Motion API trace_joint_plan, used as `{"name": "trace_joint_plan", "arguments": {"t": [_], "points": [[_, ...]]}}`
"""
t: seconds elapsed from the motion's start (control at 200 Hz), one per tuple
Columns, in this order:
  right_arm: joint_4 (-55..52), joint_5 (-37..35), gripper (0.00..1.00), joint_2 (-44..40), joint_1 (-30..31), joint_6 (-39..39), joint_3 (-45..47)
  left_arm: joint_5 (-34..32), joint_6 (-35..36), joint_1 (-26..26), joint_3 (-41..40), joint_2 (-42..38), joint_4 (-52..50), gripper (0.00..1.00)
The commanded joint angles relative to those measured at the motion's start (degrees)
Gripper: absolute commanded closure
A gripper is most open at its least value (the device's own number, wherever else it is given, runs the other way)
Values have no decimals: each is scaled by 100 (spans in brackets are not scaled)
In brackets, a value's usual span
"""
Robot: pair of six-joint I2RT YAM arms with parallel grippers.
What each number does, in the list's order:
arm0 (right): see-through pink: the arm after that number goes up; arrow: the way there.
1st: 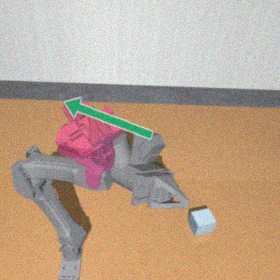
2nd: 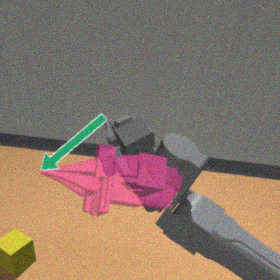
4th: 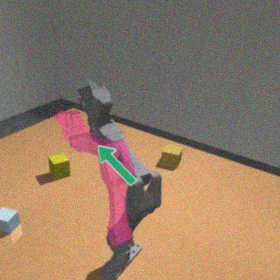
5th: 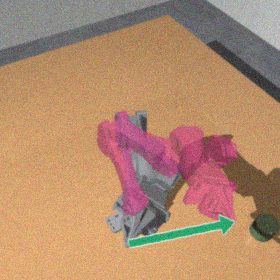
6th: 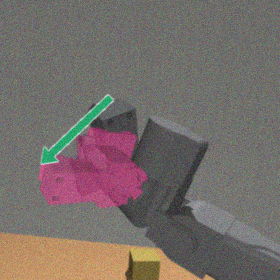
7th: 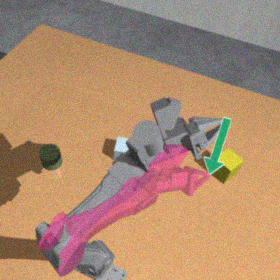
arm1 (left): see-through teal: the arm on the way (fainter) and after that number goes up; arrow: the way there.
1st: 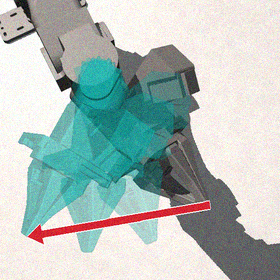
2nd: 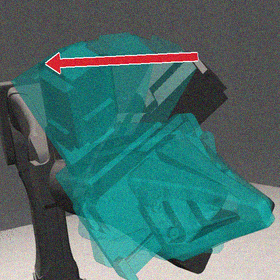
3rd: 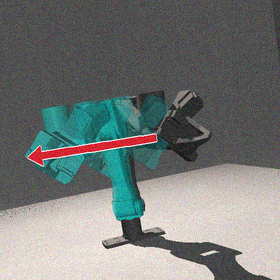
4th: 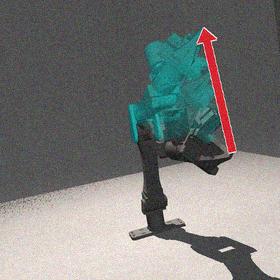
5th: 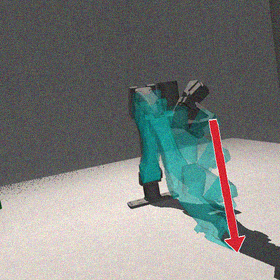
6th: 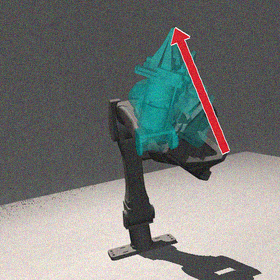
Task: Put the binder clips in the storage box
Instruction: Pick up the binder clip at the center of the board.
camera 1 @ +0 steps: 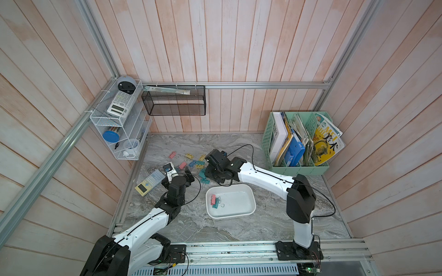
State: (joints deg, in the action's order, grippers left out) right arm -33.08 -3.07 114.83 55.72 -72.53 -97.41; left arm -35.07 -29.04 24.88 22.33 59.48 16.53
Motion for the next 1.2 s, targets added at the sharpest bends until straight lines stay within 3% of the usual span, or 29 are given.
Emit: {"name": "trace_joint_plan", "arguments": {"t": [0.0,0.23,0.395,0.605,0.735,1.09,1.195], "points": [[-179,332,62,477,13,-605,-263,-512,-269,-79,-154,-171,135,0],[-629,369,51,1257,61,-735,-1234,-636,-182,-96,-231,-332,158,0],[-578,351,46,1438,31,-806,-1266,-607,-153,-98,-197,-289,140,0],[-464,595,46,1651,-28,-1221,-1245,-562,-130,-99,-185,-259,132,0],[-358,690,54,1740,-81,-1445,-1156,-564,-114,-102,-178,-272,113,0],[-70,714,98,1730,-97,-1401,-1062,-545,-76,-102,-150,-244,94,0],[38,711,100,1619,-79,-1192,-1010,-517,-71,-102,-118,-222,71,0]]}}
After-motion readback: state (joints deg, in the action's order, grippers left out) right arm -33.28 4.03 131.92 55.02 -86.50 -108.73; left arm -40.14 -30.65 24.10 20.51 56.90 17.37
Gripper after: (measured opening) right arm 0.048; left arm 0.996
